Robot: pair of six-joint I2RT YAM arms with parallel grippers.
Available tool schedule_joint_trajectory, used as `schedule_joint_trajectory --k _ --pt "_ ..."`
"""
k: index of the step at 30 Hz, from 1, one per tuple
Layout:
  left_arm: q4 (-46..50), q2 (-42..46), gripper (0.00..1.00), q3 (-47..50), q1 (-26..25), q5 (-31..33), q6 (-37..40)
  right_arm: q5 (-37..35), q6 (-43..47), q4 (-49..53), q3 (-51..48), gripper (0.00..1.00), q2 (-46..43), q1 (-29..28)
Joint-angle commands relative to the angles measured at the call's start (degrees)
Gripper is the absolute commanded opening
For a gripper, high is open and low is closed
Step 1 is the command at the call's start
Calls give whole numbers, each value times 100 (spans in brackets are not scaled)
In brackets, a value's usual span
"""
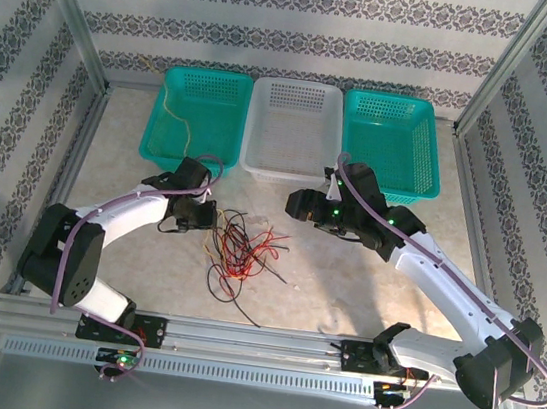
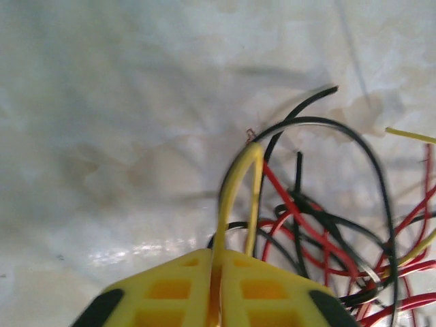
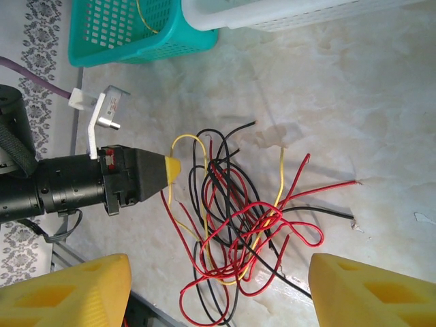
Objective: Untangle the cables
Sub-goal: Untie the cable from multiple cables.
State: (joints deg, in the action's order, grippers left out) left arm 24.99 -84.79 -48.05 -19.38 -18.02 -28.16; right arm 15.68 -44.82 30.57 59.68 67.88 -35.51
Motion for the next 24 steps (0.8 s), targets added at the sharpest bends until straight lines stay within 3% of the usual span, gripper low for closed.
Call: schedule_joint_trajectory --k 1,6,13,20,24 --pt "-347 305 3 -43 22 -255 -217 -57 53 64 193 70 65 -88" --pt "-665 995 0 -243 -28 -491 -664 -100 207 133 210 70 237 -326" --pt "-890 1636 0 -1257 -164 -854 -1202 -223 325 185 218 72 497 -747" --pt "-322 1872 0 -1952 -190 -1262 -1196 -163 401 250 451 76 617 -785" --pt "699 2027 0 -2417 -189 -1404 -758 -214 465 408 638 78 555 -783"
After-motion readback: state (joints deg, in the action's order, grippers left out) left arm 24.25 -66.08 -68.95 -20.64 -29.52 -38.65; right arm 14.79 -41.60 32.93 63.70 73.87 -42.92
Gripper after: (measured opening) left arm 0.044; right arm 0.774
